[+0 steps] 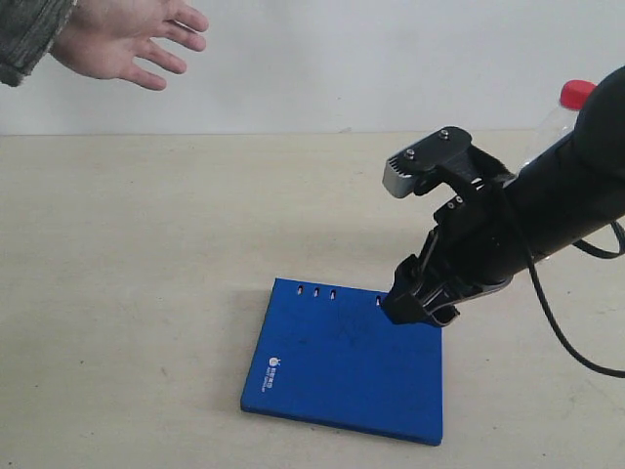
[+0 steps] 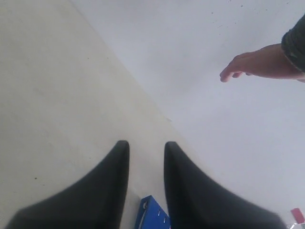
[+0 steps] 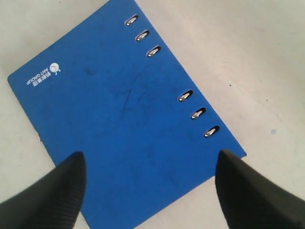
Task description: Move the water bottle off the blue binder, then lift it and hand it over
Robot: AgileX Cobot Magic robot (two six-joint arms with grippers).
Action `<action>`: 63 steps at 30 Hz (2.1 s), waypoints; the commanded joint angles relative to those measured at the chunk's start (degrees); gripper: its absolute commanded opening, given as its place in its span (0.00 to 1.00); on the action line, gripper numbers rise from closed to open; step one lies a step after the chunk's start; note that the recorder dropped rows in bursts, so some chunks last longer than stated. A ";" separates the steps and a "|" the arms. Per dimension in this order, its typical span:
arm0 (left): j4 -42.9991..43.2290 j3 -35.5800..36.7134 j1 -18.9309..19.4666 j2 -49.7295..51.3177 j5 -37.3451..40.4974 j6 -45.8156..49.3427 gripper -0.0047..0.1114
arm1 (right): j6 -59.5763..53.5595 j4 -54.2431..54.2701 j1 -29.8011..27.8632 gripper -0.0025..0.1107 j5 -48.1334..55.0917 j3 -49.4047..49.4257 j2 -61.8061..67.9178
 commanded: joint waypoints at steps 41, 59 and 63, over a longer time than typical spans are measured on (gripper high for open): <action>-30.21 -0.20 0.13 9.28 19.80 37.83 0.53 | 4.32 3.68 0.01 0.62 8.69 0.24 4.23; -53.73 -0.20 0.22 31.38 15.10 90.83 0.53 | 15.98 -9.30 -0.11 0.62 7.54 0.24 -3.10; -53.73 -0.20 0.22 40.30 15.32 100.76 0.53 | 15.86 -8.32 -0.11 0.62 6.30 0.24 -1.72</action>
